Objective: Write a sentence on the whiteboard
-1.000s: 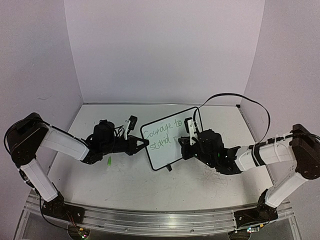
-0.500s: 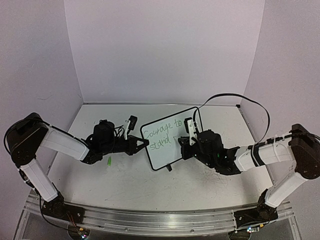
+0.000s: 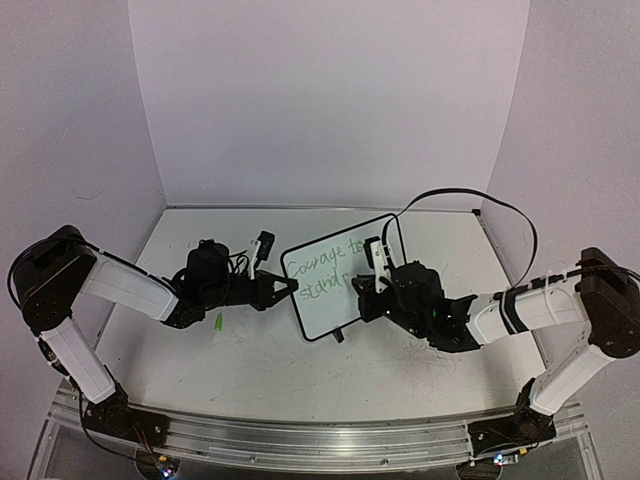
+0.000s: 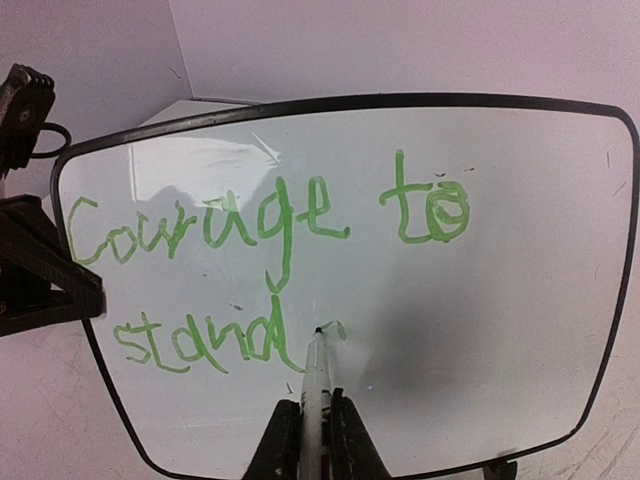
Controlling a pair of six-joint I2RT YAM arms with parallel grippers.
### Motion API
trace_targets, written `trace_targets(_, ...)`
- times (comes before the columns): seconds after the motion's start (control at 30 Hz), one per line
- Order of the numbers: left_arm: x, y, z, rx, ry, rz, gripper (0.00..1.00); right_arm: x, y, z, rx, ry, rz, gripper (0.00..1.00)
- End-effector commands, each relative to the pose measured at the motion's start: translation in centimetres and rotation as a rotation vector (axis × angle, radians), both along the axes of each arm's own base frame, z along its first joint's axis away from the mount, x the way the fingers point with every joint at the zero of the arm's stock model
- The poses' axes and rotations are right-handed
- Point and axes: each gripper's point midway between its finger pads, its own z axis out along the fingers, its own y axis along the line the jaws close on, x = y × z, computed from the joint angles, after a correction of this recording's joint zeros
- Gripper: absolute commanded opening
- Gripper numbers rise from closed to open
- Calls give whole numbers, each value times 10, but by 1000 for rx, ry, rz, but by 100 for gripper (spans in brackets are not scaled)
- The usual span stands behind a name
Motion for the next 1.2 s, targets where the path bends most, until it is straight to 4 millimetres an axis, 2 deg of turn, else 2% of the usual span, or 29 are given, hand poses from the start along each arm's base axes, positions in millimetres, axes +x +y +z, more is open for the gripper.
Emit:
trace_targets(0.0, -1, 6, -9, 53, -21, 9, 0, 1, 9, 5, 19, -4, 4, 0)
trace_targets(0.27, -1, 8, -9, 53, -22, 12, 0, -3, -1, -13, -15, 43, -25, 0)
trace_targets(0.47, -1, 8, -8, 51, -24, 13, 0, -1, -9, -18, -39, 46, -66, 0)
trace_targets(0.63, -1, 8, -7, 49, -25, 12, 0, 2, -9, -13, -30, 34, -82, 0)
trace_targets(0.9, -1, 7, -6, 48, -25, 9, 0, 14, -1, 7, 18, -14, -90, 0)
trace_targets(1.17, -1, 7, -7, 50, -24, 9, 0, 23, -3, 18, 27, -40, -111, 0)
